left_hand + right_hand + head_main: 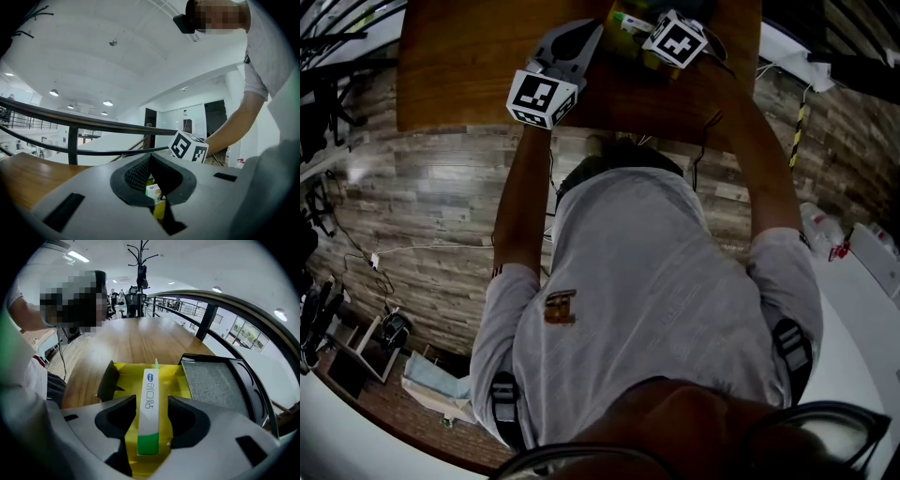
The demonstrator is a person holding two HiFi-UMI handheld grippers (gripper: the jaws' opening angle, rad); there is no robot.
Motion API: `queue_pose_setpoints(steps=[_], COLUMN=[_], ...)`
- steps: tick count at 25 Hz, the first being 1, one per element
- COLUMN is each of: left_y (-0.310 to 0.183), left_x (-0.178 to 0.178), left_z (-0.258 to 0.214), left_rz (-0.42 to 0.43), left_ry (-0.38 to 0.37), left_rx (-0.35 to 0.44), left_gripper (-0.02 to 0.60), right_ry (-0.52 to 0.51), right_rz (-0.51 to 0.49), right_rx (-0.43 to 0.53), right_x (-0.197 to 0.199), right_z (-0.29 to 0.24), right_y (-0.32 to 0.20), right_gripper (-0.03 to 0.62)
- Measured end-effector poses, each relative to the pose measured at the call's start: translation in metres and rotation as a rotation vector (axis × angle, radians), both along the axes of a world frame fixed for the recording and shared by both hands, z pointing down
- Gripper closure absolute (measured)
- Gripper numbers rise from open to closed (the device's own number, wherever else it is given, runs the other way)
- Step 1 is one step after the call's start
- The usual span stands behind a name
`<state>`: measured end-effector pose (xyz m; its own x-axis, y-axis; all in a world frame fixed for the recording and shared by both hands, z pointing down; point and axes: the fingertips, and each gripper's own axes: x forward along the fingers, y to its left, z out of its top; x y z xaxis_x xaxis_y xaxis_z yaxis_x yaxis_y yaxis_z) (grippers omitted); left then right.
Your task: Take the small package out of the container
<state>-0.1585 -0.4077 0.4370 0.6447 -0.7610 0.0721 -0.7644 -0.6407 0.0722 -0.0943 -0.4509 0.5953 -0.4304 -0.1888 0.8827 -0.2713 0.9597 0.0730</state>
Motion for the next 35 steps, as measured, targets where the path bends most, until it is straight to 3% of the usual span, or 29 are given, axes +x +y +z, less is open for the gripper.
queue_pose_setpoints(steps=[5,11,19,29,35], left_y=[-0.002,0.0,0.005,0.011,0.02], left_x=[-0.002,-0.005,-0.005,0.001,0.001], left_z=[0.004,0.006,0.005,-0.01,-0.026], left_rz=[-0.005,-0.009,-0.008,0.006,0.007], left_ry=[-0.001,-0.004,-0.011,-0.009,0.007], left_rx=[-0.011,-0.015,-0.013,0.009,0.042], left_gripper=[0.563,0.563,0.563,0.563,0.563], right_ry=[0.003,0.001,-0.042,-0.159,-0.308], right_rz=[-0.01,-0.011,0.01,0.059,0.111], right_rx=[-0.044,-0.017,0.006,0.045,0.085], right_x=[-0.001,-0.005,-0.004,-0.005,-0.01], right_z=[0.01,0.007,0.002,-0.046,-0.096], right_y=[0.003,0.0,0.003,0.012,0.024], right_gripper=[0.39,0.482,0.493,0.494,0.496])
